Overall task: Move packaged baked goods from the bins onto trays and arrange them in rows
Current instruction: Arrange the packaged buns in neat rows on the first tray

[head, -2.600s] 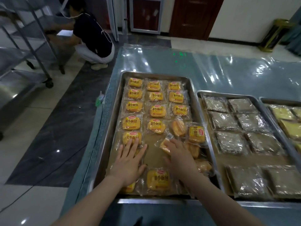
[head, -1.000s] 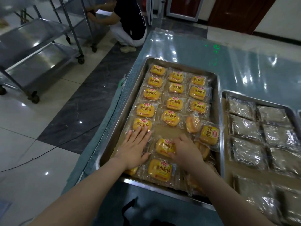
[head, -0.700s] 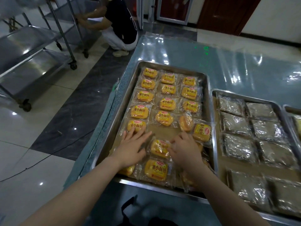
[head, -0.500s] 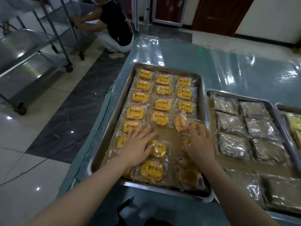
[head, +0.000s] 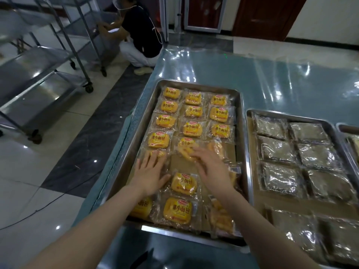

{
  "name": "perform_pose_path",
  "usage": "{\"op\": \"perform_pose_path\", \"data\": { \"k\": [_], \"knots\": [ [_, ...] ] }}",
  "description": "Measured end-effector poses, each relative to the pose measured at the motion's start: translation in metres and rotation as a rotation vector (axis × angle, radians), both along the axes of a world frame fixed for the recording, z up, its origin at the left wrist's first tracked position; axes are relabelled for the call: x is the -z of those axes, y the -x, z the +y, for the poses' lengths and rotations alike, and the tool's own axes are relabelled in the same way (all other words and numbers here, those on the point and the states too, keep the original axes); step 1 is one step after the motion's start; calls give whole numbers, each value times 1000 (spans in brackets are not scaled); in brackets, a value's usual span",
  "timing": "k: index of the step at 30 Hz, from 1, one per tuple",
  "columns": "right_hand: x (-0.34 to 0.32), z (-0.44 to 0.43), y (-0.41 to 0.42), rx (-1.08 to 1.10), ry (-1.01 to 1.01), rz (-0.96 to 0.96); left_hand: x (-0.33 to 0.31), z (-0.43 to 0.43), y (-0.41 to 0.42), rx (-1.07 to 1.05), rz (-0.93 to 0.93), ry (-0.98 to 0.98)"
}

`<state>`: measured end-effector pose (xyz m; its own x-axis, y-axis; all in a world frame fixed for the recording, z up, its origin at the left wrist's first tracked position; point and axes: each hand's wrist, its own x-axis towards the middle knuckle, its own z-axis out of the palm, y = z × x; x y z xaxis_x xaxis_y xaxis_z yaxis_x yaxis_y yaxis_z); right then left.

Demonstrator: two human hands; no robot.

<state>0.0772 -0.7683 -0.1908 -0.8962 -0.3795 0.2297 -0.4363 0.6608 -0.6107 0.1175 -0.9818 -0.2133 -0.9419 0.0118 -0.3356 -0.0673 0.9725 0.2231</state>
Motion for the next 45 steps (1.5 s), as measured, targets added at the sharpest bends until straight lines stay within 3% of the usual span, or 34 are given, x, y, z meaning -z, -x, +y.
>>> {"op": "perform_pose_path", "data": {
  "k": [5, 10, 14, 21, 28, 30, 33, 35, 40, 45],
  "knots": [
    [25, -5, 6, -109, -344, -99, 12, -3, -4, 20, -72, 25],
    [33, -9, 6, -137, -266, -56, 16, -1, -2, 16, -66, 53],
    [36, -21, 15, -81, -337, -129, 19, 0, -3, 17, -64, 73],
    [45, -9, 29, -170, -439, -80, 22, -3, -4, 33, -66, 64],
    [45, -12, 16, -228, -395, -191, 23, -3, -5, 24, -80, 53],
    [41, -7, 17, -160, -347, -142, 23, -5, -5, 25, -79, 48],
    [32, 8, 32, 108, -306, -9, 23, -5, -4, 26, -72, 43],
    [28, 21, 45, 222, -353, -54, 22, -5, -3, 30, -72, 50],
    [30, 30, 56, 231, -480, -186, 22, -5, -4, 32, -92, 71],
    [30, 39, 66, 277, -239, -161, 23, -4, -5, 32, -88, 94]
  ]
}}
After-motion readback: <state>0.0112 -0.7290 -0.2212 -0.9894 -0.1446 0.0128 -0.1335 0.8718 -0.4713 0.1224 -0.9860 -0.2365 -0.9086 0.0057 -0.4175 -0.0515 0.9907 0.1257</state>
